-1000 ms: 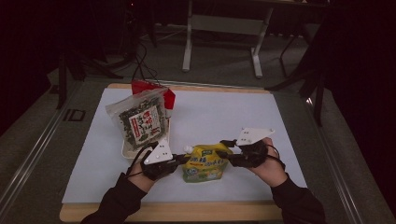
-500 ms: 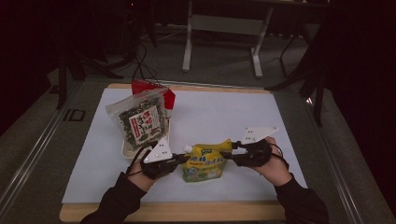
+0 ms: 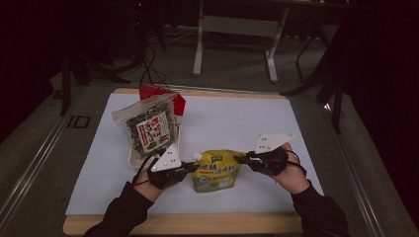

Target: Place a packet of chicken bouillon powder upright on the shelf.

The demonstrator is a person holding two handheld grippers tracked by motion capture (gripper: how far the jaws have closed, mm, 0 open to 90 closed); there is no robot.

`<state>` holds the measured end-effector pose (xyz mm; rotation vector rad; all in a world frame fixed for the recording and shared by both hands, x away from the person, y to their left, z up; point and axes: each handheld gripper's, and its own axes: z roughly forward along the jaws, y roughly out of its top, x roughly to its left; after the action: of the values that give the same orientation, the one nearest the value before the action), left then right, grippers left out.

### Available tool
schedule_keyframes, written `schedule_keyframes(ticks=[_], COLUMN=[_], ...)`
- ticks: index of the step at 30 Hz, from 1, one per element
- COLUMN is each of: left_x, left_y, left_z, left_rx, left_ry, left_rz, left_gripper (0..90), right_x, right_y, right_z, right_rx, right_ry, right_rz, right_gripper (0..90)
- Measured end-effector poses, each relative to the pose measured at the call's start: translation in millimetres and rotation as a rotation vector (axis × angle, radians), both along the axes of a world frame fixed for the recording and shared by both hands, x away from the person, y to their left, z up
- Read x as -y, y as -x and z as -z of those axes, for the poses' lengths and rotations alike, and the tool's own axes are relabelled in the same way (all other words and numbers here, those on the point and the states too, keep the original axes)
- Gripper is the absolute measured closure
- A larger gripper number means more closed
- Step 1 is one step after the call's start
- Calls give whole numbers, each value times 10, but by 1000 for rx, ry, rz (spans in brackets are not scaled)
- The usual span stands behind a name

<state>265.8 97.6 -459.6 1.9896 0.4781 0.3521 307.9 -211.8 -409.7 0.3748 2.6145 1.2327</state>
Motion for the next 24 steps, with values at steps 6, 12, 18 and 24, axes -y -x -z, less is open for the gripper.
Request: schedule_keyframes(ticks=[6,12,18,24], left_x=[41,27,-21,-96], left_y=[7,9,24,89], left_z=[-21,-24,-45,-18], left_rx=[5,0,-40,-38], left_ry=[-20,-16,47,61], left_rz=[9,8,36,-15], left_gripper=[900,900,801,537], right_x=[-127,-169,-156,-184], right_y=[-68,-52,-16,0], right_z=[92,66,-21,-100], right_rx=[-46,-36,-25,-7], right_ry=[31,60,51,53], right_rz=[-58,-98,-129,-141], right_gripper=[851,900,900,900])
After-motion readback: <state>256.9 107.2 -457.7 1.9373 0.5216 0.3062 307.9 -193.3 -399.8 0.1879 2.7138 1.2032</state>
